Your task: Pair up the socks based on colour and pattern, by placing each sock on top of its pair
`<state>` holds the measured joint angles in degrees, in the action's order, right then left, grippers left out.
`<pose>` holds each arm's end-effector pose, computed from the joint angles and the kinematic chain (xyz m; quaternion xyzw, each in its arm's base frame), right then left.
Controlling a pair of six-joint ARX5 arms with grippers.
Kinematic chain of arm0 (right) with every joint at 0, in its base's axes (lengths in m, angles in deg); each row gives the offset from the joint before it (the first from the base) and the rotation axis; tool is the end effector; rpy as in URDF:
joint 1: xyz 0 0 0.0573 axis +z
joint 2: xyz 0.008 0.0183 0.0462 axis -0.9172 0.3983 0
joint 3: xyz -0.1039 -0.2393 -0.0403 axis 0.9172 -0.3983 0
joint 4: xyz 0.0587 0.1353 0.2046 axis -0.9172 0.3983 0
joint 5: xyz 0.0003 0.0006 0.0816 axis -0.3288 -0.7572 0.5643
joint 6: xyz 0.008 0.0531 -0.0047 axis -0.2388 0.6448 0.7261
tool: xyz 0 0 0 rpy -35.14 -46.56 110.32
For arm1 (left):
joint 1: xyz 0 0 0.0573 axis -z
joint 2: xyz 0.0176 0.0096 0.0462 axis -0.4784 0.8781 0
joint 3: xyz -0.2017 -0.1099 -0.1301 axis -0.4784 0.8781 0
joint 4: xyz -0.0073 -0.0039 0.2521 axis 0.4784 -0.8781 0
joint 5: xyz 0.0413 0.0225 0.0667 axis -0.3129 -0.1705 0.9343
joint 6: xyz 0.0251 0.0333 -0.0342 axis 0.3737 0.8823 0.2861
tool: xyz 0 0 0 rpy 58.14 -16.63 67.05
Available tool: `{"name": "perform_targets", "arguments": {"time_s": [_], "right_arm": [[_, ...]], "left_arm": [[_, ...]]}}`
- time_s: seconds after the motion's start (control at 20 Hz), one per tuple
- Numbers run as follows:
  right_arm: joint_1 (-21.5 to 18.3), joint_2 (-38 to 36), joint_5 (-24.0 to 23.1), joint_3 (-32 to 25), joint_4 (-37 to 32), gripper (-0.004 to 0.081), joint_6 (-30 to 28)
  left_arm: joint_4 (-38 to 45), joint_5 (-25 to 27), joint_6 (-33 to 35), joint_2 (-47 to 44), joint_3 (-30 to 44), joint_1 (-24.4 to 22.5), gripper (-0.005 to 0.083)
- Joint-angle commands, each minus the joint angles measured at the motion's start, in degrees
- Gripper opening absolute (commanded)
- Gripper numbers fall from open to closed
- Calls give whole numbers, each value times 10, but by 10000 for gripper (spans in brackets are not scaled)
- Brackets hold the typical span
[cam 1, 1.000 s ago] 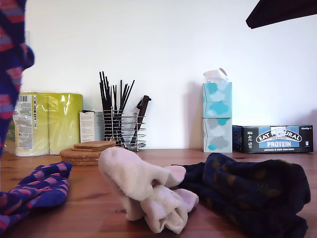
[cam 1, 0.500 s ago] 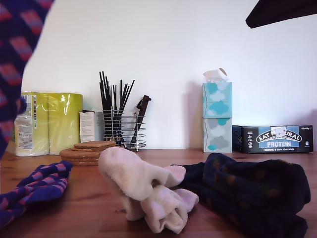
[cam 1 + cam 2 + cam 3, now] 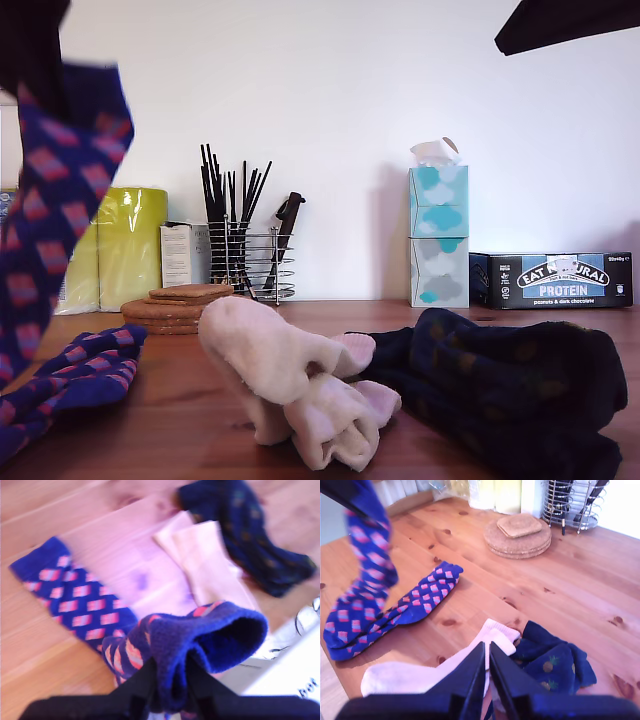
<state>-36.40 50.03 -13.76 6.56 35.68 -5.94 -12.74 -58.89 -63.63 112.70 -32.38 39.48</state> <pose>0.1322 0.0852 0.2864 -0.0766 0.1812 0.3834 0.9024 0.2579 -0.0608 0.3262 -0.0090 0.5703 -0.2678 0.7765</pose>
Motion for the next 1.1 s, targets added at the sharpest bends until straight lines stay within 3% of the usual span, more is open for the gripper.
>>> {"name": "perform_targets", "arguments": {"time_s": [0.0,0.25,0.65,0.75,0.9,0.95,1.05], "right_arm": [[2,-3,3,-7,-7,-14,-3],[2,-3,4,-7,-7,-14,-13],[2,-3,4,-7,-6,-14,-13],[3,-3,7,-7,-4,-14,-12],[3,-3,17,-7,-4,-14,-12],[3,-3,17,-7,-4,-14,-12],[3,-3,17,-7,-4,-14,-12]], "left_arm": [[21,-6,6,35,11,-12,-24],[93,-27,2,141,11,-36,-24],[198,-6,2,239,11,-40,-9],[220,17,2,241,11,-40,94],[220,37,2,241,11,-40,351],[218,36,2,241,11,-40,400],[212,35,2,241,11,-40,415]]}}
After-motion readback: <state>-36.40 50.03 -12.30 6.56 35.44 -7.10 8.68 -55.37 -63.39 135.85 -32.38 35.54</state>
